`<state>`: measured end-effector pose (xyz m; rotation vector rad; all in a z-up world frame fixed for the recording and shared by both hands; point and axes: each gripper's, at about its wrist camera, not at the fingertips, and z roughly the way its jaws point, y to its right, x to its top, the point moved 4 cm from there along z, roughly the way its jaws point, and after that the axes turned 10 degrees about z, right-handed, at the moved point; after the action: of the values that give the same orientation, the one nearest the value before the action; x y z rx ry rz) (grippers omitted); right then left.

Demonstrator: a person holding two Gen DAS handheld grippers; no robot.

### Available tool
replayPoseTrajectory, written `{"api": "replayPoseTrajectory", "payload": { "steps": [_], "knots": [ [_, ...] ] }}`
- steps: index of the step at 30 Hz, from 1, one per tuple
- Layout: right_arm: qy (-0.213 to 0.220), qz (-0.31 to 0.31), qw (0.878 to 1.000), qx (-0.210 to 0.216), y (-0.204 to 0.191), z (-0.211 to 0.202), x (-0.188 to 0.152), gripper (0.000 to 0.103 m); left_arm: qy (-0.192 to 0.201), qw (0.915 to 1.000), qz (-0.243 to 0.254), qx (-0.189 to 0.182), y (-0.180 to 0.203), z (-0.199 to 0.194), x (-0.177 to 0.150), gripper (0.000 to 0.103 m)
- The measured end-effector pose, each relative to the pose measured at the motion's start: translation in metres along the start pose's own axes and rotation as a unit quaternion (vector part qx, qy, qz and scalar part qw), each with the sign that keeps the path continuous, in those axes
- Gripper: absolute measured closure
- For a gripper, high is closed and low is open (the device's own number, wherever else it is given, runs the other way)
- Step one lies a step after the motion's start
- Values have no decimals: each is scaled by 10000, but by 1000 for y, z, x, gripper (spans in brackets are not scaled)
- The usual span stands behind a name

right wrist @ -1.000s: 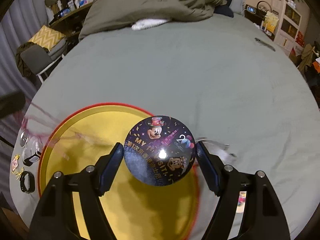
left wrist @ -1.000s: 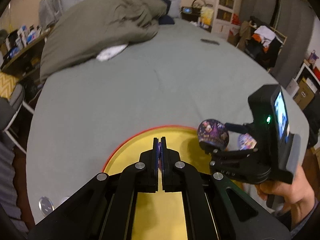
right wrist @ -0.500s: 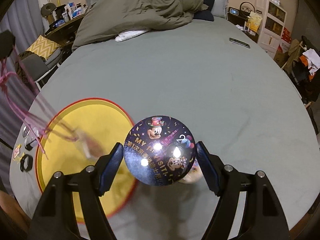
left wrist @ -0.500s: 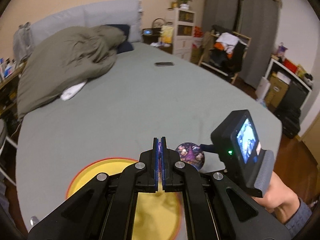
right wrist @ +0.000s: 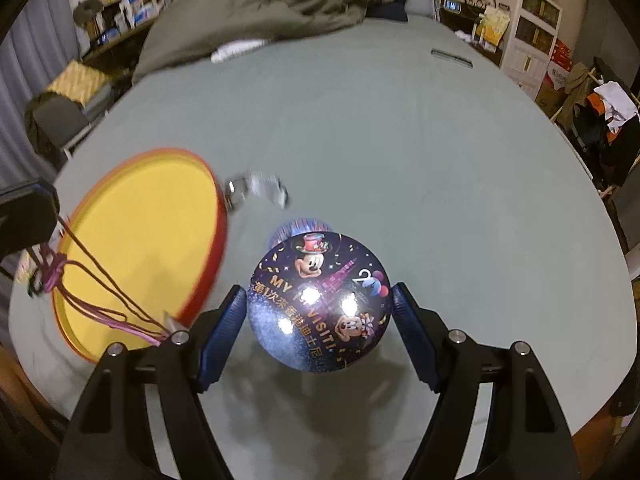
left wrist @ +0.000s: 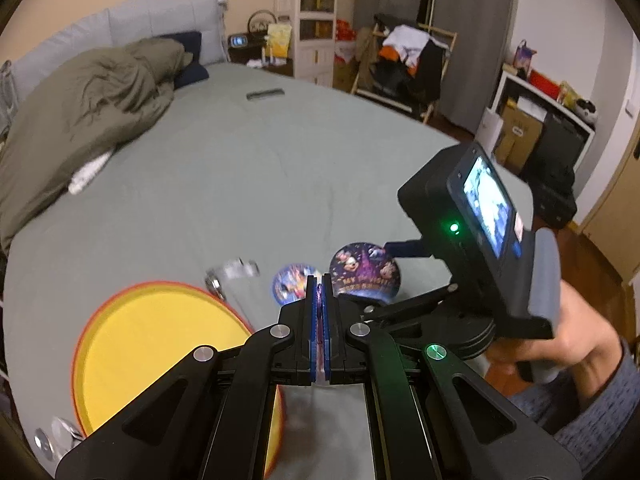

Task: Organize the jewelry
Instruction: 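Lift the pink card badge with the left gripper while the right gripper carries the round badge off, then open the left gripper dropping the pink card badge while the right gripper releases the round badge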

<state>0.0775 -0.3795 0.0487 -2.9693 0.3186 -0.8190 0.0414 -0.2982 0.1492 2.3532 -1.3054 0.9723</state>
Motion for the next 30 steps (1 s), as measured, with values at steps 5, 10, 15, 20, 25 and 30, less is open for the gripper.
{"api": "replayPoseTrajectory", "payload": {
  "steps": [5,10,15,20,25,30],
  "knots": [
    [-536,-275,9982,77,-2,26,-26,33,-314,9994,-166,-32,0,29,-29,101],
    [-968,-670,9930,116,-15,47,-42,33,-598,9977,-294,-80,2,58,-57,101],
    [-1269,-874,9881,-10,-15,65,-54,33,-950,9951,-246,79,9,86,-84,101],
    [-1424,-908,9856,-35,-15,75,-59,33,-1183,9927,-121,215,15,107,-102,101],
    [-1435,-1048,9841,-92,-18,80,-64,31,-1262,9915,-104,293,19,121,-112,101],
    [-1400,-1054,9844,-144,-18,80,-64,22,-1166,9924,-344,214,15,124,-119,84]
  ]
}}
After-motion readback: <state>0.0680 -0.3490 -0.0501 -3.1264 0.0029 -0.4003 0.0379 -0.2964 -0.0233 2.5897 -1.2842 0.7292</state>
